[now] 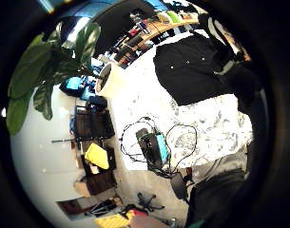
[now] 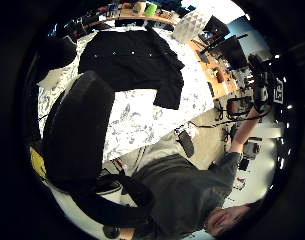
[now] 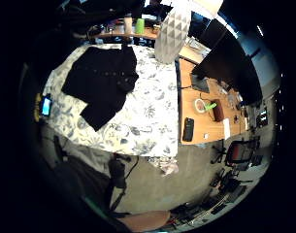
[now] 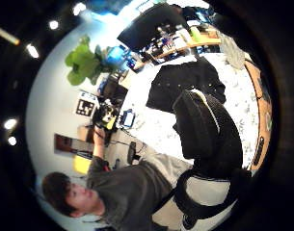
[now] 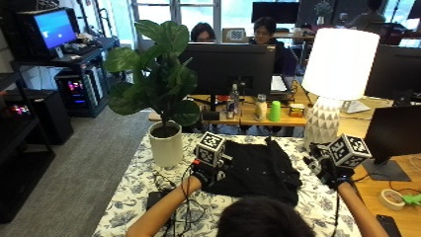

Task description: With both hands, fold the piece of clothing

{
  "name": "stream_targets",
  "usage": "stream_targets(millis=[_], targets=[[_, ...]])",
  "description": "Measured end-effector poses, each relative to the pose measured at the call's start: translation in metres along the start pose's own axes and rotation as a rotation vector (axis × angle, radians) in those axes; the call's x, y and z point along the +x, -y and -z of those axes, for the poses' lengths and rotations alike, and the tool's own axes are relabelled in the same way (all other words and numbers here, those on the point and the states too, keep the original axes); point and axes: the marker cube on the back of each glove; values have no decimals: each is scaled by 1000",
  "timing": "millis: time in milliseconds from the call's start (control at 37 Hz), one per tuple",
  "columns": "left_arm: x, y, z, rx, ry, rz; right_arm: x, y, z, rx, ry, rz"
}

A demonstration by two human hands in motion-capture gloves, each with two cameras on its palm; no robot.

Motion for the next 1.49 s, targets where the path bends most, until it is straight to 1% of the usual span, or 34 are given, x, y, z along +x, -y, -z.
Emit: stream_targets(millis=[135,270,324,379,487,622,676,757,811,892,946,1000,1055,1217,1352,1379,1433,1460,1487], targets=[[0,2,-3,13,5,-27,2,-1,-9,-8,-23,-24],[0,5,-2,54,38,-42,3,-5,-17,-51,-32,-34],[-1,7,-1,53,63,-38,3,-5,-18,-80,-66,-37],[-4,7,1,36,90,-29,-1,-6,-17,-127,-142,-41],[-17,17,-4,-10,99,-23,-6,-2,-15,-224,-297,-33],[-29,31,-22,-100,56,-26,-11,12,-18,-280,-323,-25],[-31,39,-32,-139,63,-45,-14,14,-18,-293,-327,-24],[-27,45,-45,-197,108,-97,-17,18,-20,-303,-341,-18],[-25,49,-56,-243,156,-117,-17,21,-23,-300,-361,-9],[-23,57,-81,-320,209,-113,-10,26,-30,-298,-414,0],[-20,52,-90,-371,222,-108,-5,28,-35,-303,-429,-2],[-19,40,-95,-445,235,-86,-2,27,-39,-315,-420,-8],[-21,34,-105,-529,253,-42,2,25,-44,-339,-410,-15],[-30,32,-139,-771,284,119,18,21,-62,-438,-464,-24],[-27,36,-154,-944,255,173,26,16,-80,-500,-491,-24],[-25,36,-156,-981,264,199,27,15,-84,-508,-488,-24],[-20,34,-157,-1053,306,297,27,14,-91,-520,-478,-18],[-18,34,-157,-1072,331,342,27,13,-94,-523,-471,-12],[-16,36,-158,-1056,354,358,26,12,-97,-525,-462,-7]])
